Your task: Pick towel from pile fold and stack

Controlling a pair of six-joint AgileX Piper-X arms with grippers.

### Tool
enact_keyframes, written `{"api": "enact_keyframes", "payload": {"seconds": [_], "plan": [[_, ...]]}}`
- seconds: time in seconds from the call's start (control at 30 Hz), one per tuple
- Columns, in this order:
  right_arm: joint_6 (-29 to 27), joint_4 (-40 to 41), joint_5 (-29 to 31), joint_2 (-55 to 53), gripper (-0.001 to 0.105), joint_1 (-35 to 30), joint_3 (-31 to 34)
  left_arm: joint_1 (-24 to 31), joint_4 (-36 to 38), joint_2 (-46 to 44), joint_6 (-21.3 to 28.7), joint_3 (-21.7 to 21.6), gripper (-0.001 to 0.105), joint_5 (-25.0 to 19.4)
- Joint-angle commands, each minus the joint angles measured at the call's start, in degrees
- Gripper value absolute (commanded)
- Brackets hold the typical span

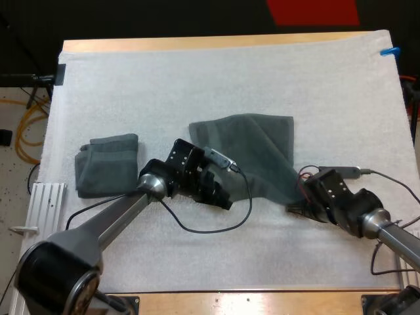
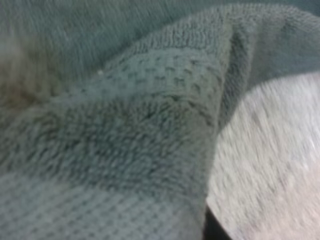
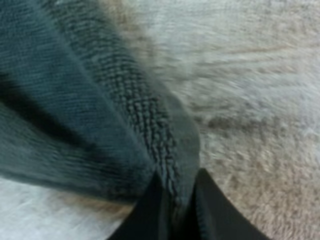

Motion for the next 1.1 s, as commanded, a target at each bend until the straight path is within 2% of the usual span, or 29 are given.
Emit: {"api": "enact_keyframes", "payload": {"seconds": [0.0,0.13,0.23,0.37,0.5,0.53,0.67,0.9,0.97,1.07], "plan": [[-2.1,0.1,-1.8,-2.4,0.0,0.1,-0.9,-0.2,2.8,-2.2,-0.2,0.0,0.0,0.9],[-2.6,0.3,-5.7,-7.0,0.0,0.1,-1.3,-0.2,9.5,-6.9,0.0,0.0,0.0,1.8],[-2.6,1.0,-9.0,-10.2,0.0,0.1,-1.2,-0.2,15.1,-10.3,0.2,0.0,0.0,4.2],[-1.7,5.2,-11.1,-13.3,0.0,0.1,-1.2,-0.2,22.5,-12.4,1.8,0.0,0.0,5.8],[-1.7,11.0,-13.8,-15.3,0.0,0.1,-1.2,-0.2,26.8,-12.5,4.1,0.0,0.0,6.5],[-1.7,11.6,-14.4,-15.5,0.0,0.1,-1.2,-0.2,27.3,-12.5,4.1,0.0,0.0,7.4],[-1.7,14.5,-17.2,-16.8,0.0,0.1,-1.2,-0.4,28.4,-12.5,4.1,0.0,0.0,15.5],[-0.8,13.8,-18.4,-19.1,0.0,0.1,-1.6,-0.4,28.6,-12.9,3.9,0.0,0.0,16.9],[-0.5,13.2,-18.4,-19.9,0.0,0.1,-3.0,-0.4,28.2,-14.1,3.4,-0.1,0.0,18.8],[-0.6,12.6,-18.1,-21.6,0.0,0.1,-6.5,-0.4,28.6,-17.1,1.7,-1.7,0.0,19.3]]}}
